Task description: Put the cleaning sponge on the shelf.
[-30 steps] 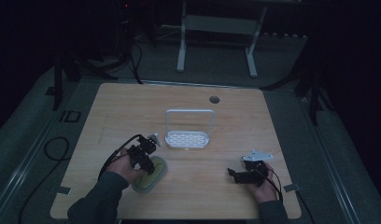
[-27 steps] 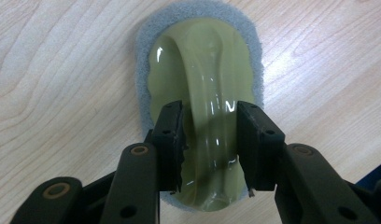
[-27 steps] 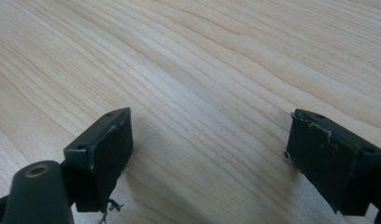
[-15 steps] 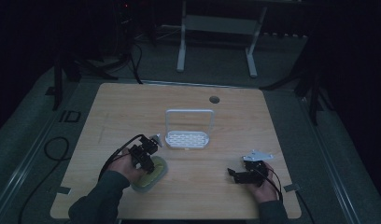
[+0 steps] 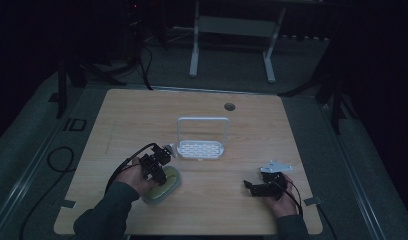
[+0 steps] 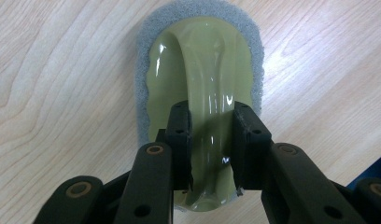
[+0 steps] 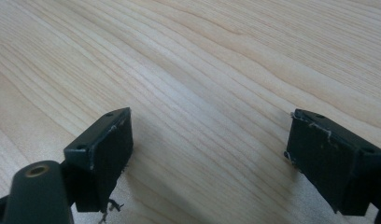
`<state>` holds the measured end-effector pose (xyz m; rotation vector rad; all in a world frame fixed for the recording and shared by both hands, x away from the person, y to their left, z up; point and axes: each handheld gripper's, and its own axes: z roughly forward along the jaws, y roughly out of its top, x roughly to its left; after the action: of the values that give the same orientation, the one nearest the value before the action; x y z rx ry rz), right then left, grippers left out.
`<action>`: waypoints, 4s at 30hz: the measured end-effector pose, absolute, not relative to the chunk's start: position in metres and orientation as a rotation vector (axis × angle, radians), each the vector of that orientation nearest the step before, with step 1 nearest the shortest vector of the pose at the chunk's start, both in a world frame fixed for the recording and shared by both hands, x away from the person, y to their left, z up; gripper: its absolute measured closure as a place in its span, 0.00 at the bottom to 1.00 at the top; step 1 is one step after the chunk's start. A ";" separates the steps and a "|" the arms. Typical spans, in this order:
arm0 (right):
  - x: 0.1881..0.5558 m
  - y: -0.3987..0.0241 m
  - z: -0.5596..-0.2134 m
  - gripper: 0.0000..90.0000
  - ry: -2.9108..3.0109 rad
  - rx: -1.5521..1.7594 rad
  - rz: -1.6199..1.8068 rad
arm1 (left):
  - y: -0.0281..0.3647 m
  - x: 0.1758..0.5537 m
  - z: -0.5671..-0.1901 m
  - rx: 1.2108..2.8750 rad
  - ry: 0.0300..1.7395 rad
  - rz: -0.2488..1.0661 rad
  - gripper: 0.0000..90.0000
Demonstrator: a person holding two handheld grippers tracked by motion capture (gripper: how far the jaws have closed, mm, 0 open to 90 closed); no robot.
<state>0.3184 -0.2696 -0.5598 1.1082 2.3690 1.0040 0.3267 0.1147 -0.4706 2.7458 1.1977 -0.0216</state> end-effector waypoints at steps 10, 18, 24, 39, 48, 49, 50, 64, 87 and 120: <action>0.318 -0.270 -0.560 0.16 2.369 1.108 1.004 | 0.113 0.327 -0.465 2.735 1.150 -0.002 0.80; 0.319 -0.270 -0.560 0.16 2.369 1.106 1.003 | 0.109 0.326 -0.463 2.748 1.094 0.034 0.80; 0.318 -0.270 -0.560 0.16 2.369 1.109 1.004 | 0.108 0.327 -0.461 2.748 1.055 0.047 0.80; 0.318 -0.269 -0.560 0.16 2.368 1.109 1.004 | 0.103 0.328 -0.451 2.753 0.879 0.131 0.80; 0.318 -0.270 -0.560 0.16 2.369 1.108 1.003 | 0.102 0.331 -0.451 2.751 0.816 0.156 0.80; 0.318 -0.270 -0.560 0.16 2.369 1.109 1.003 | 0.102 0.331 -0.451 2.746 0.811 0.161 0.80; 0.318 -0.270 -0.560 0.16 2.369 1.108 1.003 | 0.101 0.331 -0.451 2.747 0.806 0.163 0.80; 0.318 -0.270 -0.560 0.16 2.368 1.105 1.003 | 0.096 0.334 -0.445 2.761 0.685 0.202 0.80; 0.318 -0.270 -0.560 0.16 2.368 1.107 1.004 | 0.092 0.341 -0.436 2.764 0.533 0.288 0.80; 0.318 -0.270 -0.560 0.16 2.368 1.107 1.004 | 0.077 0.360 -0.431 2.799 0.297 0.321 0.80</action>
<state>0.3184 -0.2696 -0.5598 1.1067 2.3676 1.0036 0.3596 0.0767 -0.4305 2.7989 0.2971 0.3206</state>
